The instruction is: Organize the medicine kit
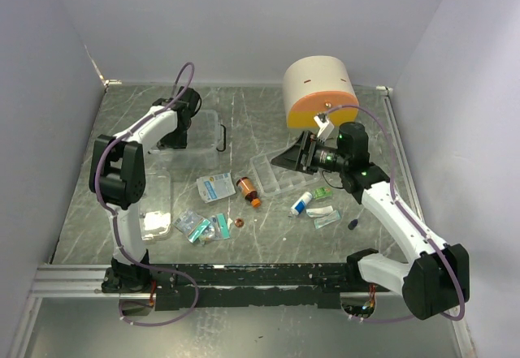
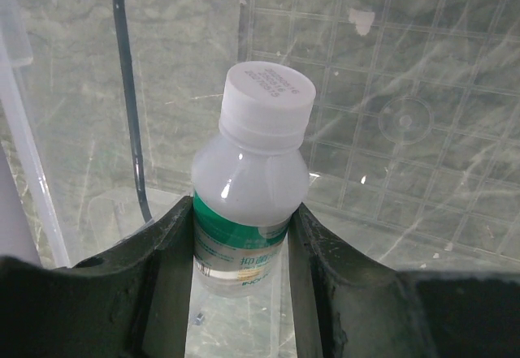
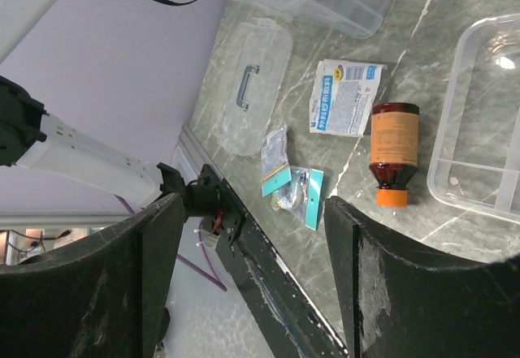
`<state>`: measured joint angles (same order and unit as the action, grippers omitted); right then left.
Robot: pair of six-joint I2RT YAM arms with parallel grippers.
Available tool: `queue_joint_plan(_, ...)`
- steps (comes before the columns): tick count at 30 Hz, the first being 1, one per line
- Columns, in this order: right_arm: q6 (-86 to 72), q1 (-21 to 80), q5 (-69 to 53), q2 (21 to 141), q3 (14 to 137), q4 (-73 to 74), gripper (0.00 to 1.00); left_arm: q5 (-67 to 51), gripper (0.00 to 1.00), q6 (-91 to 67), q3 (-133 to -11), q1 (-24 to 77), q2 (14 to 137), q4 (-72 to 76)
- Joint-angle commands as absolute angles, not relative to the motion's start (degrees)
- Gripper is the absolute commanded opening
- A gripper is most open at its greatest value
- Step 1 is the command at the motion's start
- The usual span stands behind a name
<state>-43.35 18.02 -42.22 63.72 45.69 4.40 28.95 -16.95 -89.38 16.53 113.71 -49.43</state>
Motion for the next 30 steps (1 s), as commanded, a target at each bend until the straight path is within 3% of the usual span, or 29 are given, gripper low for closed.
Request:
queue_joint_plan(1, -42.57, 18.15, -42.04, 62.35, 46.24, 5.23, 0.69, 32.54, 0.36, -16.78, -88.82, 16.09, 114.18, -49.70)
queue_joint_plan(7, -41.04, 18.11, -38.49, 58.34, 46.74, 9.14, 0.70, 31.58, 0.40, -17.59, -90.50, 15.99, 116.93, -50.79)
queue_joint_plan(13, -41.11, 18.12, -39.28, 58.32, 46.51, 9.70, 0.70, 34.43, 0.57, -18.76, -91.40, 15.91, 117.27, -51.31)
queue_joint_plan(30, -40.96, 18.15, -39.44, 59.25, 45.86, 8.55, 0.72, 33.73, 0.65, -17.24, -91.81, 15.89, 116.77, -50.98)
